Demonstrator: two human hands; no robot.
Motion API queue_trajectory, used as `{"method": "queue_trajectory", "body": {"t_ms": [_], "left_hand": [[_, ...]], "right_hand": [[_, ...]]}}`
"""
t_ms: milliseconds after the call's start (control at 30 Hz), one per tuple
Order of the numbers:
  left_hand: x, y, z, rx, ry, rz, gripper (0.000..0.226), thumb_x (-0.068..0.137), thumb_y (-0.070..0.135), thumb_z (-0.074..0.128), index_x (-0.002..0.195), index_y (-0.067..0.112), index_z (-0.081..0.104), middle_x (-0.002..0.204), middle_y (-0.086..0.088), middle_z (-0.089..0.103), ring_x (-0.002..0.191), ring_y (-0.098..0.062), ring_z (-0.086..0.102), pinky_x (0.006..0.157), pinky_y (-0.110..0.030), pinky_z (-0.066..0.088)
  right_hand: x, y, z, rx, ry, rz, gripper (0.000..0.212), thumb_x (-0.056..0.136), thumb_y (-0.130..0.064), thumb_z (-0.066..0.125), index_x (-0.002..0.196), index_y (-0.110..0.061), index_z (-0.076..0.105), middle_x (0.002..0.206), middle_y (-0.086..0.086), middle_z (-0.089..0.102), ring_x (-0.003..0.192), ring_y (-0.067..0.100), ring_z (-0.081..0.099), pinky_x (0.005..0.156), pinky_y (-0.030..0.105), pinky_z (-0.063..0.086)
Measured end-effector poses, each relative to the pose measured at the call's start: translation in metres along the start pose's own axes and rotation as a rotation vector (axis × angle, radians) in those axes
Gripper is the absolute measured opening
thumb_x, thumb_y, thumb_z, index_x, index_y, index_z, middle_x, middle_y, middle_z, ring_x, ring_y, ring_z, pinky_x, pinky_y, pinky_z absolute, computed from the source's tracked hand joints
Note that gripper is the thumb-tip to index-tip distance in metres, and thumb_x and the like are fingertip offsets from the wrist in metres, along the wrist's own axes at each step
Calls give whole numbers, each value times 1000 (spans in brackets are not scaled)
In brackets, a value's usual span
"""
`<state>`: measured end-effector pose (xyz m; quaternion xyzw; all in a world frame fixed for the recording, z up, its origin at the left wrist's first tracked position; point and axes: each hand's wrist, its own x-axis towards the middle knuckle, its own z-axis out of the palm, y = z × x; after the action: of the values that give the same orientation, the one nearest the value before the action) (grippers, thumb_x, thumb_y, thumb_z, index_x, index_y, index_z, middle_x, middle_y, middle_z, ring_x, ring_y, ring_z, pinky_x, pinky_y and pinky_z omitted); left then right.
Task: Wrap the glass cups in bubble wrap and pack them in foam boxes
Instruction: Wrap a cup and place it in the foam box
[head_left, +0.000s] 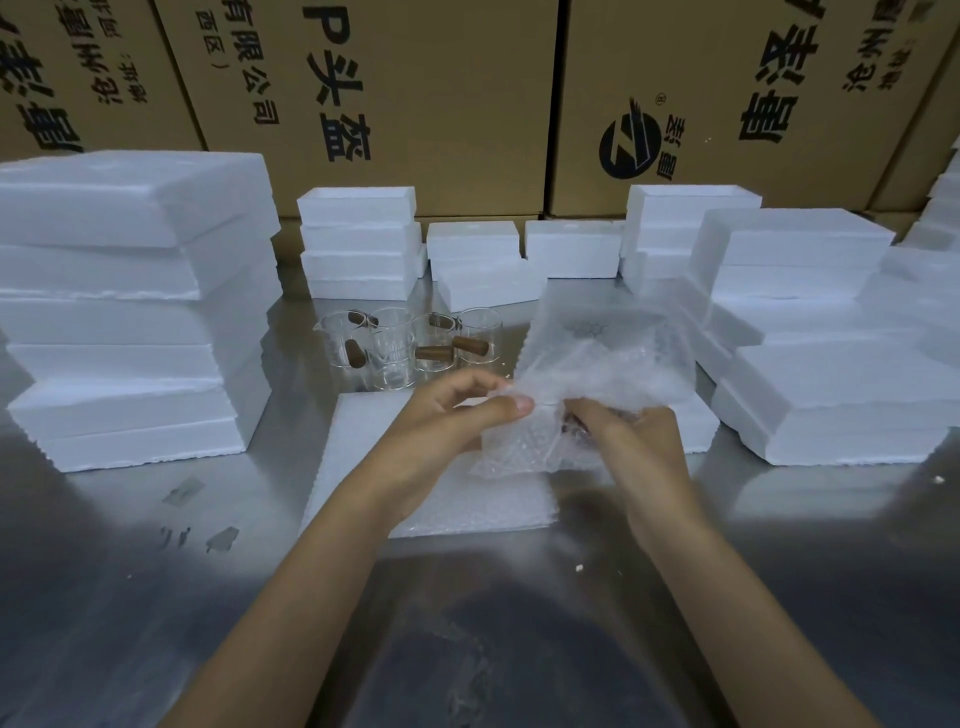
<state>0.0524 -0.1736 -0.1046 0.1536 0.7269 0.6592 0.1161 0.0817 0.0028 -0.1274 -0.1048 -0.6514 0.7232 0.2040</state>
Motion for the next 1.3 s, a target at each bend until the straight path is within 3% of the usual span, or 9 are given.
{"method": "queue_trajectory", "body": {"t_ms": [167, 300, 467, 633, 833, 933, 1100, 1200, 1300], "left_hand": [[5, -5, 4, 38, 181, 150, 21, 79, 14, 78, 68, 17, 60, 104, -4, 71, 97, -22, 65, 87, -38, 47], [11, -15, 7, 202, 283, 164, 24, 79, 12, 79, 87, 2, 59, 93, -8, 67, 88, -21, 59, 84, -28, 49], [13, -22, 12, 262, 317, 171, 27, 90, 19, 68, 117, 19, 66, 107, 9, 71, 101, -6, 65, 84, -21, 54], [12, -20, 2, 304, 310, 120, 8, 92, 14, 63, 92, 16, 71, 85, 4, 71, 82, -11, 63, 73, -27, 48], [10, -3, -15, 104, 252, 145, 22, 87, 12, 51, 97, 18, 69, 108, 7, 69, 107, -12, 62, 93, -32, 48], [7, 0, -17, 277, 150, 268, 26, 79, 17, 50, 76, 12, 75, 112, 7, 66, 111, -4, 58, 91, -18, 44], [7, -12, -24, 819, 126, 218, 35, 94, 18, 55, 62, 25, 68, 129, 15, 58, 125, -10, 43, 107, -33, 31], [7, -16, -20, 917, 62, 165, 36, 96, 24, 50, 67, 18, 71, 138, 14, 55, 128, -10, 39, 111, -41, 29], [7, -16, -19, 923, 51, 144, 36, 98, 28, 42, 93, 13, 73, 144, 17, 49, 126, 0, 31, 105, -30, 23]], "right_hand": [[-7, 1, 6, 1, -66, -50, 12, 83, -14, 75, 84, -26, 76, 85, -6, 77, 83, 10, 73, 66, 19, 57], [-12, 6, 12, -217, -64, -81, 4, 83, -17, 72, 81, -14, 71, 76, -3, 73, 74, 10, 69, 71, 37, 58], [-21, 1, 19, -283, 17, -414, 14, 85, -23, 70, 90, -30, 60, 89, -20, 65, 89, 4, 62, 75, 11, 46], [-32, 11, 26, -732, -164, -752, 11, 85, -16, 63, 95, -20, 65, 101, -15, 62, 101, 9, 52, 90, 23, 41], [-36, 17, 35, -985, -285, -737, 21, 78, -34, 56, 94, -21, 61, 101, -13, 57, 110, 10, 40, 103, 26, 25], [-33, 18, 35, -1030, -319, -722, 30, 79, -35, 53, 102, -21, 65, 104, -13, 59, 115, 9, 39, 112, 32, 25], [-36, 18, 31, -836, -220, -711, 25, 77, -21, 58, 101, -21, 64, 107, -13, 61, 111, 6, 48, 107, 29, 30], [-36, 17, 27, -770, -96, -729, 34, 75, -18, 61, 109, -20, 61, 113, -10, 58, 113, 6, 48, 106, 17, 23], [-36, 19, 26, -843, -141, -686, 30, 75, -21, 59, 104, -21, 62, 117, -9, 56, 117, 11, 47, 107, 22, 24]]}}
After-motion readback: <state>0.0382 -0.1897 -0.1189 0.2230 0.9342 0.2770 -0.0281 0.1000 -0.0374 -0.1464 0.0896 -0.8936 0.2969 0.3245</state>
